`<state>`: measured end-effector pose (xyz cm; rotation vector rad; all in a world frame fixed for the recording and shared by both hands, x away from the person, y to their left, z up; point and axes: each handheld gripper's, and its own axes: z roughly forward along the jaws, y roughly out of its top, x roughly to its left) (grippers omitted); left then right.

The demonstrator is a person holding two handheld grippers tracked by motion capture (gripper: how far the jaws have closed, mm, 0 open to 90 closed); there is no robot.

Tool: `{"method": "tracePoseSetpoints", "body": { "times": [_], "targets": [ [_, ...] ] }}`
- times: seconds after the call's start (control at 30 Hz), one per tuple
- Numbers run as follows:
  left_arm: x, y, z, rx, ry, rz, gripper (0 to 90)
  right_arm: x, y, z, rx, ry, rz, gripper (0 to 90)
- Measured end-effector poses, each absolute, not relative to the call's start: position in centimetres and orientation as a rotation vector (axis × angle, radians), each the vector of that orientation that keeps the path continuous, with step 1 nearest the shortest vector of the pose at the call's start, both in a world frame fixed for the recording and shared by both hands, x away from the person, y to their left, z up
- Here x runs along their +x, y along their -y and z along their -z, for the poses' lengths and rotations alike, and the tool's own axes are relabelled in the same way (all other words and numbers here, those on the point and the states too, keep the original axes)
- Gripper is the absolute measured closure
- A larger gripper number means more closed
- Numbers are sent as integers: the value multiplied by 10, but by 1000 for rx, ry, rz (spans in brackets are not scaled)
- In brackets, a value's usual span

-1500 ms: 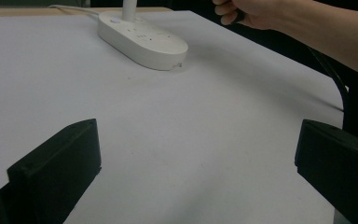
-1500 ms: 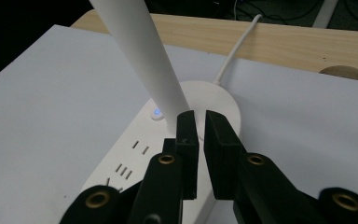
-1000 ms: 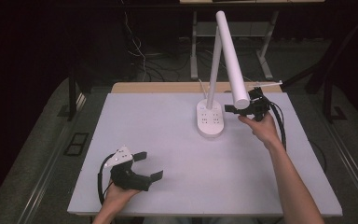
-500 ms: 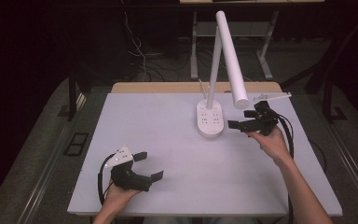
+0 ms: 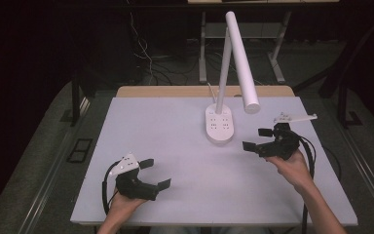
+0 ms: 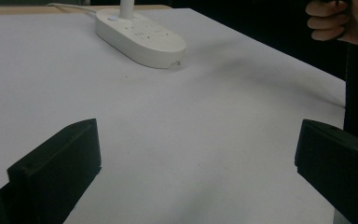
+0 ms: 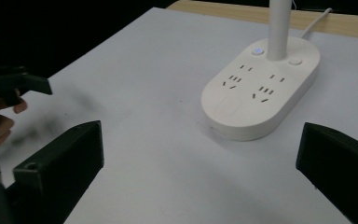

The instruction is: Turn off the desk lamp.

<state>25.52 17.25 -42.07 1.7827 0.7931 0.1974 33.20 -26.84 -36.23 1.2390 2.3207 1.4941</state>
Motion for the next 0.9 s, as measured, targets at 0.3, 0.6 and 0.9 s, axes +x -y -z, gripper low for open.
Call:
{"method": "tracePoseSetpoints", "body": {
  "times": [0.3, 0.6, 0.9],
  "targets": [
    [254, -173, 420, 1783, -788, -204, 0, 290, 273, 378, 1237, -2305, -1506, 6],
    [253, -172, 420, 1784, -791, -205, 0, 257, 280, 399, 1249, -2254, -1562, 7],
    [254, -172, 420, 1789, -789, -204, 0, 241, 289, 416, 1268, -2228, -1509, 7]
  ]
}}
